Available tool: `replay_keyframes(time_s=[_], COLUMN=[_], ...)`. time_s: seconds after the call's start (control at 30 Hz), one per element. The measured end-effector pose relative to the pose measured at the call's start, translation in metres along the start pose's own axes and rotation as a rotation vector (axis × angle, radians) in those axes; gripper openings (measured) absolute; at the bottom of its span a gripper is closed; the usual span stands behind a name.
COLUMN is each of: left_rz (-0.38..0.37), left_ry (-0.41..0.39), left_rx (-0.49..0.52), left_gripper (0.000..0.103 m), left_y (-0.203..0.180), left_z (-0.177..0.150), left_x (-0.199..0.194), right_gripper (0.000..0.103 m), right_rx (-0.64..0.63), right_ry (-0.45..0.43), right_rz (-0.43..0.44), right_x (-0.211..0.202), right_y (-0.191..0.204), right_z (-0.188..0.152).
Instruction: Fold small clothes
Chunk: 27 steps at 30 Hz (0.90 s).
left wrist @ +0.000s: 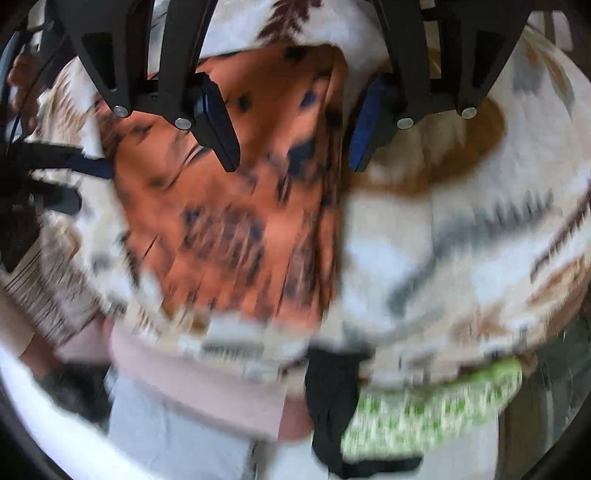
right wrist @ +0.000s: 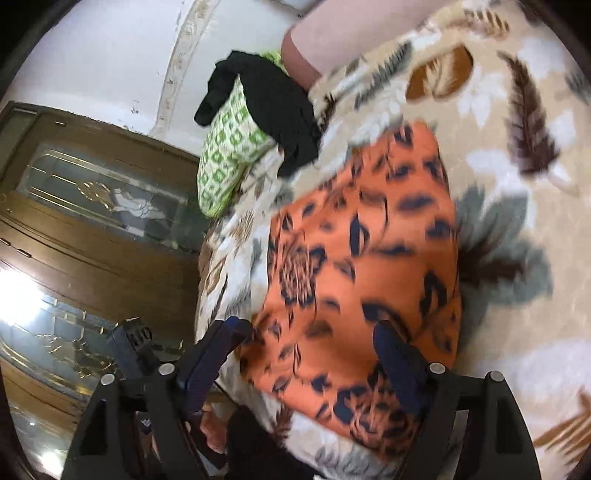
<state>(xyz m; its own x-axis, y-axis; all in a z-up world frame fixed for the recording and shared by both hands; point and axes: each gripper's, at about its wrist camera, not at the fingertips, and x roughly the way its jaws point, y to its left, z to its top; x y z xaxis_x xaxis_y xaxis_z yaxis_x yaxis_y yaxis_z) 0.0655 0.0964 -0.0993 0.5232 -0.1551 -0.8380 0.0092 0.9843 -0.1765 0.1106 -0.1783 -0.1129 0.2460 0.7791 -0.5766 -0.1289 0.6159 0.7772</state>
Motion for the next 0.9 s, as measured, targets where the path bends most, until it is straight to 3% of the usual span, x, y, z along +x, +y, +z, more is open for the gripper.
replay_keyframes(time_s=[0.03, 0.1, 0.17, 0.23, 0.37, 0.4, 0.5, 0.6, 0.67, 0.8, 0.9], left_rz=[0.020, 0.009, -0.004, 0.018, 0.066, 0.067, 0.063, 0.082, 0.068, 0.089, 0.133], left_ry=[0.033, 0.012, -0.062, -0.084, 0.039, 0.044, -0.016, -0.110, -0.124, -0.090, 0.000], left_rx=[-0.005, -0.048, -0.045, -0.013, 0.005, -0.007, -0.040, 0.024, 0.041, 0.068, 0.064], left_gripper=[0.064, 0.063, 0.065, 0.069, 0.072, 0.072, 0.072, 0.073, 0.073, 0.073, 0.076], left_y=[0.002, 0.007, 0.005, 0.001, 0.003, 0.005, 0.004, -0.010, -0.016, -0.020, -0.018], left_z=[-0.005, -0.007, -0.005, -0.006, -0.020, -0.021, -0.015, -0.001, 0.011, 0.030, 0.033], left_x=[0.010, -0.006, -0.030, -0.037, -0.003, -0.001, -0.026, -0.047, -0.046, -0.016, 0.021], right_gripper=[0.083, 0.083, 0.083, 0.083, 0.084, 0.084, 0.084, 0.084, 0.084, 0.084, 0.084], right_rx=[0.034, 0.078, 0.052, -0.011, 0.060, 0.095, 0.101, 0.023, 0.016, 0.056, 0.101], right_ry=[0.022, 0.002, -0.026, -0.040, 0.022, 0.077, 0.030, -0.026, -0.044, -0.051, -0.034], right_rz=[-0.011, 0.020, 0.027, 0.047, 0.086, 0.071, 0.108, 0.119, 0.132, 0.163, 0.160], right_x=[0.009, 0.006, -0.010, -0.027, -0.019, -0.006, -0.016, -0.038, -0.042, -0.033, -0.010], right_y=[-0.013, -0.021, -0.007, 0.009, -0.009, -0.021, -0.020, -0.002, 0.001, -0.005, -0.020], right_z=[-0.001, -0.002, -0.003, -0.009, -0.030, -0.037, -0.041, -0.032, -0.018, 0.018, 0.047])
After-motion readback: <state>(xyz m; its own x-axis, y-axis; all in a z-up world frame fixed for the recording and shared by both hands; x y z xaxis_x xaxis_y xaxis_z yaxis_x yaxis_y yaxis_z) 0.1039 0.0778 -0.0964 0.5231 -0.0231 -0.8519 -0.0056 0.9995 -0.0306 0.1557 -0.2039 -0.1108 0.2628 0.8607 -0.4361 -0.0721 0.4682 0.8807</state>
